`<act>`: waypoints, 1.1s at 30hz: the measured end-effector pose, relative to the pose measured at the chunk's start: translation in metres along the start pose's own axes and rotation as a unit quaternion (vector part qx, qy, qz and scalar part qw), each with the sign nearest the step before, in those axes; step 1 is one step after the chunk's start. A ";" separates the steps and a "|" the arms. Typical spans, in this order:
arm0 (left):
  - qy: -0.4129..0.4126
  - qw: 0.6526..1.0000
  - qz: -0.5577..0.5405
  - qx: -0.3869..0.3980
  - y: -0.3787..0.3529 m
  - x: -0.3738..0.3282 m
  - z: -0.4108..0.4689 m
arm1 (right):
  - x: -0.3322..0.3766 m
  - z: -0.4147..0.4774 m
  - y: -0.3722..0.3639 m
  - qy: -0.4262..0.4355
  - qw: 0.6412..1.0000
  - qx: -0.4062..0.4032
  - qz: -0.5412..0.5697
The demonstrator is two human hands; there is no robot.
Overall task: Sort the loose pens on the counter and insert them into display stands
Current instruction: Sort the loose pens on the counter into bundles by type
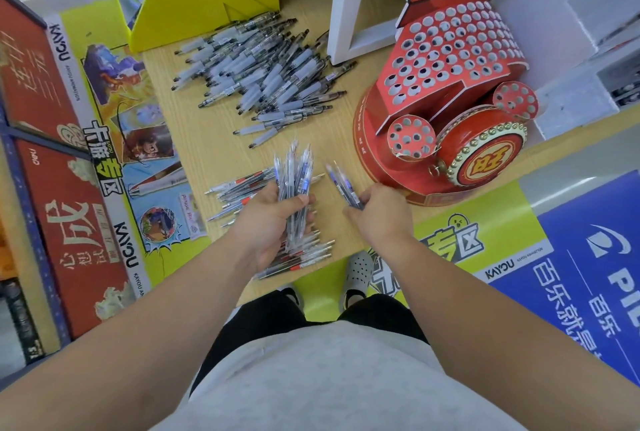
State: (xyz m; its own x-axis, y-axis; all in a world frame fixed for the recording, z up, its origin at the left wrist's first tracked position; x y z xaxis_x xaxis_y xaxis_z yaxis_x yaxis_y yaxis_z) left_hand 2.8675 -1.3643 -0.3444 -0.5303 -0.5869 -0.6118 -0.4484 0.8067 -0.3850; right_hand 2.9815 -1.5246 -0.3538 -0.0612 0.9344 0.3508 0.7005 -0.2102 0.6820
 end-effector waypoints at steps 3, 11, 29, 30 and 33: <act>0.006 1.000 -0.009 0.002 0.001 0.002 -0.001 | -0.002 -0.001 -0.002 -0.014 1.000 0.019 -0.005; 0.025 0.998 -0.037 0.046 -0.009 0.005 -0.004 | 0.006 0.000 -0.003 0.025 0.994 0.037 -0.102; 0.040 0.992 -0.020 0.119 -0.076 -0.021 -0.022 | 0.014 -0.082 0.047 0.088 0.914 0.144 0.369; 0.037 0.990 -0.009 0.134 -0.087 -0.024 -0.025 | 0.011 -0.088 0.053 0.089 0.909 0.140 0.382; 0.017 0.988 0.017 0.156 -0.116 -0.034 -0.031 | -0.002 -0.101 0.067 0.104 0.902 0.130 0.399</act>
State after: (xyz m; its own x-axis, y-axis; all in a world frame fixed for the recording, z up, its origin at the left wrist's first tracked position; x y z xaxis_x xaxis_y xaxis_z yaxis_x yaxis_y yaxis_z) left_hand 2.9155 -1.4402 -0.2580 -0.5669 -0.5567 -0.6072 -0.1897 0.8055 -0.5614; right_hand 2.9567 -1.5695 -0.2437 0.4225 0.4356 0.7948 0.7218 -0.6920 -0.0044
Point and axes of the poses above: each hand's wrist, its own z-axis towards the middle knuckle, its own y-axis out of the back of the hand, x = y × z, the point moved 6 cm from there along z, towards the middle knuckle, and after that the axes turned 12 degrees about x, right-handed, at the moved point
